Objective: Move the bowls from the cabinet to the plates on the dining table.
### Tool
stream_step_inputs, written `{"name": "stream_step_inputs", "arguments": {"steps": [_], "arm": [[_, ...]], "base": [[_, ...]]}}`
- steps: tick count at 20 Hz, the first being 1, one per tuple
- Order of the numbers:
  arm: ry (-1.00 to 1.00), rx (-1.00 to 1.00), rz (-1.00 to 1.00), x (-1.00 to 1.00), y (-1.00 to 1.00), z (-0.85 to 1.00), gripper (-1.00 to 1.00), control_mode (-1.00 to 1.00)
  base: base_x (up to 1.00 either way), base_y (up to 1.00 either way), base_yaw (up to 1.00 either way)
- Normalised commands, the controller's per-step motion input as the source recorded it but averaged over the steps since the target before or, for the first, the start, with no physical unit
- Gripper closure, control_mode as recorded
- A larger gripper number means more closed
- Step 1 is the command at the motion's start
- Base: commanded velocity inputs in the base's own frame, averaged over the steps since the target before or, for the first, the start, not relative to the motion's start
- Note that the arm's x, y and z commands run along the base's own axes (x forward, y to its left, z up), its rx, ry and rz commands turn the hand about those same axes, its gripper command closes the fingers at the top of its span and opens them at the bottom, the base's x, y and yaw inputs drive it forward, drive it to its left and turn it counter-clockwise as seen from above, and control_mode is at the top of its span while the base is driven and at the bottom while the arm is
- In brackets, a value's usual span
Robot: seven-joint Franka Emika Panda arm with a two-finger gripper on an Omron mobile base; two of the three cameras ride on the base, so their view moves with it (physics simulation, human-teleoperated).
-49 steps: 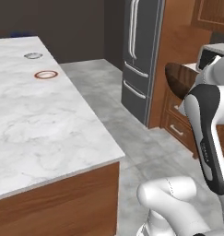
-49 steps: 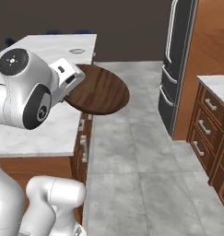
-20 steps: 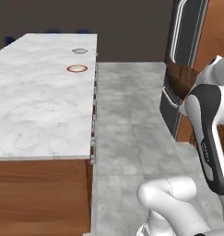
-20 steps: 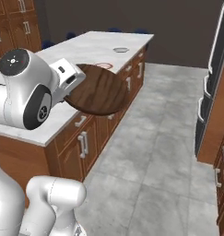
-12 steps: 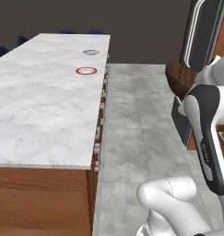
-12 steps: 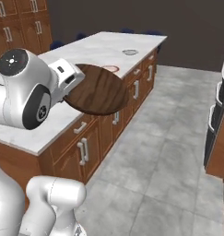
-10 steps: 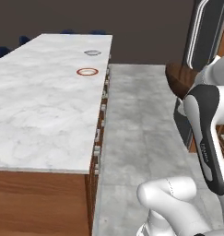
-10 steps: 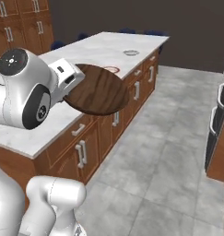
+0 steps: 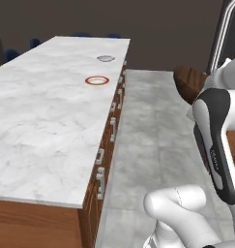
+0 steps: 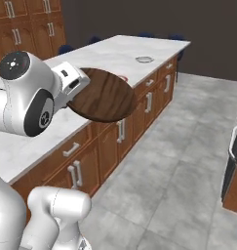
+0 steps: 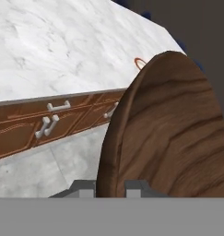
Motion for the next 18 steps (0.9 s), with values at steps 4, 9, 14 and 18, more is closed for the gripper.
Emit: {"name": "stream_step_inputs", "arguments": {"steps": [4, 9, 14, 18], "arm": [[0.0, 0.0, 0.0, 0.0, 0.0, 0.0, 1.0, 1.0], [0.0, 0.0, 0.0, 0.0, 0.0, 0.0, 1.0, 1.0], [0.0, 0.0, 0.0, 0.0, 0.0, 0.0, 1.0, 1.0], [0.0, 0.0, 0.0, 0.0, 0.0, 0.0, 1.0, 1.0]], "base": [[0.46, -0.52, 0.21], [0.44, -0.53, 0.21], [0.42, -0.55, 0.22], [0.41, -0.55, 0.21]]}}
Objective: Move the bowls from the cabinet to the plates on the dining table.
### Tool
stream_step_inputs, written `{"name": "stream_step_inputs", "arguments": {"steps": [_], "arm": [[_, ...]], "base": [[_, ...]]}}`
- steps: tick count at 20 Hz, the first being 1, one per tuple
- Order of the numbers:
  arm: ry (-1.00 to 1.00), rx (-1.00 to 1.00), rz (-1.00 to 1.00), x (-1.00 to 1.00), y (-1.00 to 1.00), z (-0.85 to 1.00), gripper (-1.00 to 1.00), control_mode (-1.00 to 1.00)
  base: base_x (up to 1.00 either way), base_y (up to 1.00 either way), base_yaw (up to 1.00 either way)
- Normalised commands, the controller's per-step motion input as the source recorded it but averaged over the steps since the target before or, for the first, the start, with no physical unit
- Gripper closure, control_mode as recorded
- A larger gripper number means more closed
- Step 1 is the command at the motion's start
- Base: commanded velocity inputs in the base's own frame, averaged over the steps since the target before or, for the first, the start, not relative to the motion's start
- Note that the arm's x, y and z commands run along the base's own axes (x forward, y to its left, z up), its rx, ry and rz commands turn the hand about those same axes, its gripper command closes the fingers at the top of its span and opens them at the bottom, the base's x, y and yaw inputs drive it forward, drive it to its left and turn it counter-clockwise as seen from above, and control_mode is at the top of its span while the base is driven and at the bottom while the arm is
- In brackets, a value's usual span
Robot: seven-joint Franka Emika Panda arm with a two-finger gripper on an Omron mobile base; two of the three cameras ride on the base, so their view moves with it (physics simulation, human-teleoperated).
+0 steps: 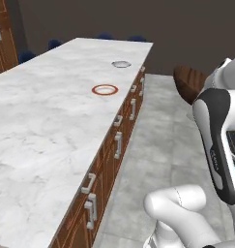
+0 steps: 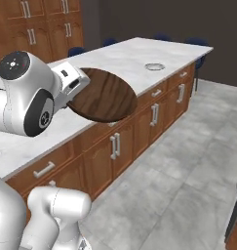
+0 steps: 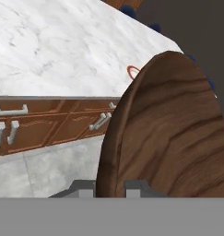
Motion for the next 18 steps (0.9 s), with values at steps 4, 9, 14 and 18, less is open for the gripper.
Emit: {"name": "stream_step_inputs", "arguments": {"steps": [4, 9, 14, 18], "arm": [[0.0, 0.0, 0.0, 0.0, 0.0, 0.0, 1.0, 1.0], [0.0, 0.0, 0.0, 0.0, 0.0, 0.0, 1.0, 1.0], [0.0, 0.0, 0.0, 0.0, 0.0, 0.0, 1.0, 1.0], [0.0, 0.0, 0.0, 0.0, 0.0, 0.0, 1.0, 1.0]], "base": [[0.4, -0.54, 0.21], [0.4, -0.54, 0.22], [0.4, -0.53, 0.22], [0.42, -0.51, 0.22]]}}
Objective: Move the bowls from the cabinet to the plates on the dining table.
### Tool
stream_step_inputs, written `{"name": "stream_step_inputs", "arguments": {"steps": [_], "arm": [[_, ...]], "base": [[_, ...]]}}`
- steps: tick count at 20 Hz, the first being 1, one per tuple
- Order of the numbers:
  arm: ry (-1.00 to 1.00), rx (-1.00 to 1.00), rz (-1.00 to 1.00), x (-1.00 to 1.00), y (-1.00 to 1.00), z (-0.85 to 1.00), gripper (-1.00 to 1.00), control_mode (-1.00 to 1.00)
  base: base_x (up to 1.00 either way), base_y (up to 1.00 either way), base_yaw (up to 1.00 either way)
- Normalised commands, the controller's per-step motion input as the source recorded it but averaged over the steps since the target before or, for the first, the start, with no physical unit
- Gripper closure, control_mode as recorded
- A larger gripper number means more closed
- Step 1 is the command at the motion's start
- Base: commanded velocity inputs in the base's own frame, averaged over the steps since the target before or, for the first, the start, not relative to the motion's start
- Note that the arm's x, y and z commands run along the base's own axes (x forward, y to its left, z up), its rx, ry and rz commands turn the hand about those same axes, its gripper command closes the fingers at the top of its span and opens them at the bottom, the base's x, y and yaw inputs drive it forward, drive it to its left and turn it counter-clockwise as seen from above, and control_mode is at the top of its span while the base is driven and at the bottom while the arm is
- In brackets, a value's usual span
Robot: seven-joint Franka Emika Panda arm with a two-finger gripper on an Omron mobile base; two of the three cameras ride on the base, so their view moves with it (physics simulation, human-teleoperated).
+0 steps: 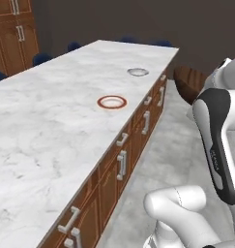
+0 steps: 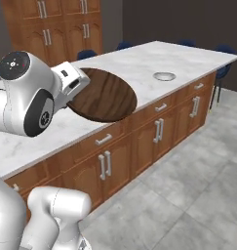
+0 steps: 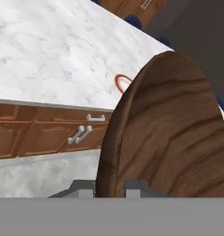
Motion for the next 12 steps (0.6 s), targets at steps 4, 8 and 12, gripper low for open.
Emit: {"name": "stream_step_inputs", "arguments": {"steps": [4, 8, 12], "arm": [[0.0, 0.0, 0.0, 0.0, 0.0, 0.0, 1.0, 1.0], [0.0, 0.0, 0.0, 0.0, 0.0, 0.0, 1.0, 1.0], [0.0, 0.0, 0.0, 0.0, 0.0, 0.0, 1.0, 1.0]], "base": [[0.41, -0.51, 0.22], [0.4, -0.51, 0.22], [0.39, -0.51, 0.22]]}}
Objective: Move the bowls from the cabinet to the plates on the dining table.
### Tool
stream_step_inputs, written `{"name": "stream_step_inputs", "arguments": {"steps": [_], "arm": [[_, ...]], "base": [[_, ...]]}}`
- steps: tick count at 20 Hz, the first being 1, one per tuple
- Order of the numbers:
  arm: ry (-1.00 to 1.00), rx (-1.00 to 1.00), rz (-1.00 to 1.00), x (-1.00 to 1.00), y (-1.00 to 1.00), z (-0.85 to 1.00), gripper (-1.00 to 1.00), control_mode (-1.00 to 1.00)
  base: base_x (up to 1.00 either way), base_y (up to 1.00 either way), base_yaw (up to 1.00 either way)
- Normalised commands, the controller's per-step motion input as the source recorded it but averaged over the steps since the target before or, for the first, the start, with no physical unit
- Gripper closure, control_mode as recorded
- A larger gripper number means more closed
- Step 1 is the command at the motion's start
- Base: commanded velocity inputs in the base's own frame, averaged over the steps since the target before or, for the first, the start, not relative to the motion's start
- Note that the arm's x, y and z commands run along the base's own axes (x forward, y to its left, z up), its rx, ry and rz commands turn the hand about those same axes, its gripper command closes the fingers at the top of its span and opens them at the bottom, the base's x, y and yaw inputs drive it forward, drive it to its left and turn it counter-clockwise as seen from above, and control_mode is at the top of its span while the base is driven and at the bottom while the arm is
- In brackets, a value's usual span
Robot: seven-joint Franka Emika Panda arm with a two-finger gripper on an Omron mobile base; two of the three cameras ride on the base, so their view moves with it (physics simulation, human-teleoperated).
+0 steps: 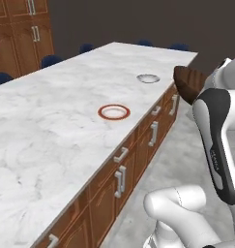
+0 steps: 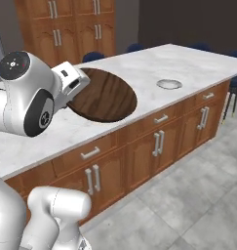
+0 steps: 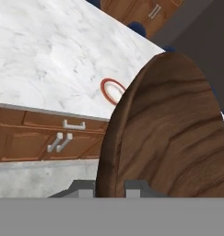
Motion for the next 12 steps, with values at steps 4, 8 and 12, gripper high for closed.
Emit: {"name": "stream_step_inputs", "arguments": {"steps": [4, 8, 12], "arm": [[0.0, 0.0, 0.0, 0.0, 0.0, 0.0, 1.0, 1.0], [0.0, 0.0, 0.0, 0.0, 0.0, 0.0, 1.0, 1.0], [0.0, 0.0, 0.0, 0.0, 0.0, 0.0, 1.0, 1.0]], "base": [[0.38, -0.51, 0.22], [0.36, -0.47, 0.21], [0.33, -0.36, 0.2]]}}
